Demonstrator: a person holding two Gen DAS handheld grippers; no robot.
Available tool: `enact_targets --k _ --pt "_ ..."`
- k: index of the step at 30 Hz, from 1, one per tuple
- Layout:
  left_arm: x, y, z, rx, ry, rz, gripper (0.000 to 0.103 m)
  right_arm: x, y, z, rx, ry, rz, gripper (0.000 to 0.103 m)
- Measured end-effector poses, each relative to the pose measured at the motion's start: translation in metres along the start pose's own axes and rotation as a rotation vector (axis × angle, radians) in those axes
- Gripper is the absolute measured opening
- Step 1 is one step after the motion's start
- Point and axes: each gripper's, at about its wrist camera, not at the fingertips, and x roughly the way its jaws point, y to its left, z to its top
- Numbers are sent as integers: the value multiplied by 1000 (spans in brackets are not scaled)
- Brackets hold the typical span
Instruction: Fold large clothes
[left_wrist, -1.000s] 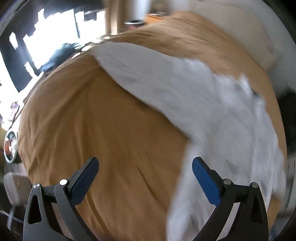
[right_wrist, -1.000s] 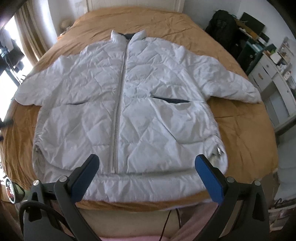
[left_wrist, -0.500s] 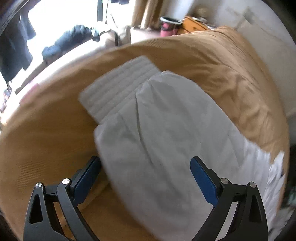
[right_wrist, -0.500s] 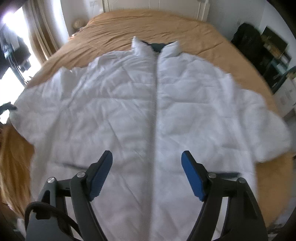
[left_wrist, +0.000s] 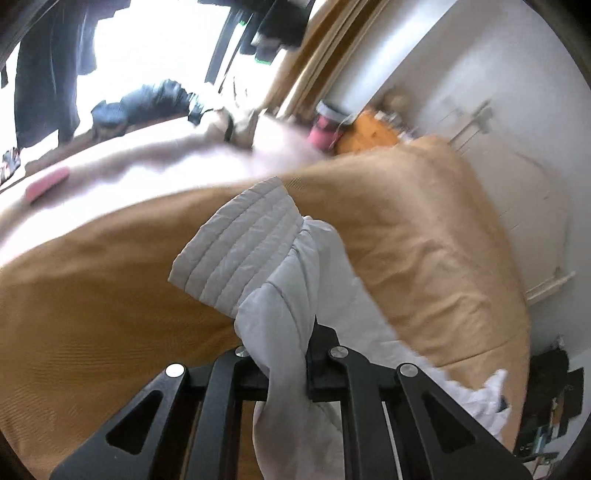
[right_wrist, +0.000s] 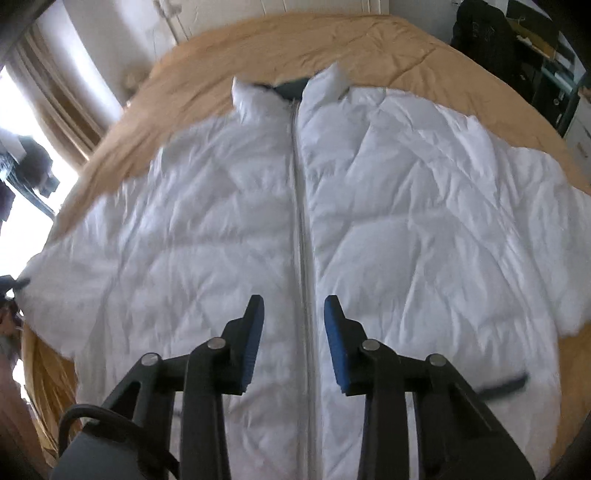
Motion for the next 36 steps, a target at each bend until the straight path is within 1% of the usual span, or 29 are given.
enact_targets --k 1,3,4,6,7,8,10,12,13,14,16,18,19,20,21,22,24,25,26,27,28,29,30,31,32,33,34,35,36 --pt "-16 -10 2 6 -26 -19 9 8 -3 6 -4 2 -9 35" --pt "-49 -39 3 28 -82 -50 9 34 -9 14 -4 45 21 34" --pt "-66 -58 3 46 -107 -72 9 51 -13 15 15 80 50 34" --pt "-94 -100 -3 88 -153 -109 9 93 -22 11 44 186 51 33" --pt "-107 -122 -8 116 -177 -133 9 104 -27 9 71 181 71 33" --pt "-123 -146 -18 144 -205 -169 9 104 -27 10 59 163 74 32" --pt "-149 -194 -44 193 -224 -265 9 97 -25 12 35 153 80 32" --pt "-161 -251 -85 280 -207 -344 9 78 -33 10 61 132 126 32" --pt "-163 -284 -114 341 -188 -380 9 68 -42 8 92 118 159 32" --pt "-161 -312 -140 397 -168 -404 9 54 -57 4 145 100 213 32" --pt "-147 -357 -196 477 -117 -448 9 25 -93 -5 241 66 312 32" --pt "-116 -391 -257 512 -18 -486 9 -5 -125 -16 287 35 356 36" --pt "-93 -408 -296 539 49 -481 9 -20 -141 -24 297 18 363 36" --pt "-76 -418 -326 567 86 -470 9 -33 -153 -30 298 8 360 36" --pt "-54 -430 -365 613 126 -447 9 -47 -166 -37 292 2 347 36" --pt "-36 -439 -397 666 146 -420 9 -59 -177 -42 285 -5 331 36" --pt "1 -450 -461 765 245 -363 10 -81 -200 -53 266 -15 284 36" --pt "23 -452 -496 818 308 -321 13 -88 -212 -59 258 -14 260 36" --pt "41 -451 -524 865 362 -273 18 -94 -224 -65 253 -14 236 39" --pt "55 -450 -544 909 410 -216 23 -98 -234 -71 248 -11 210 42" --pt "64 -447 -563 954 431 -150 33 -101 -244 -77 248 -7 181 47" --pt "56 -446 -572 993 393 -144 39 -104 -250 -79 251 -9 164 52" --pt "49 -445 -573 1008 382 -166 46 -107 -256 -83 253 -11 150 53" --pt "42 -444 -569 1003 404 -209 68 -110 -259 -85 255 -12 143 55" --pt "27 -441 -556 954 443 -298 76 -114 -263 -86 256 -16 138 56" --pt "14 -437 -544 918 457 -366 77 -117 -264 -86 261 -27 131 56" --pt "-3 -433 -527 876 475 -454 81 -119 -264 -84 267 -46 129 56" --pt "-20 -428 -507 844 473 -513 83 -120 -264 -80 273 -64 133 58" --pt "-34 -425 -490 828 449 -539 84 -122 -266 -77 283 -82 137 59"
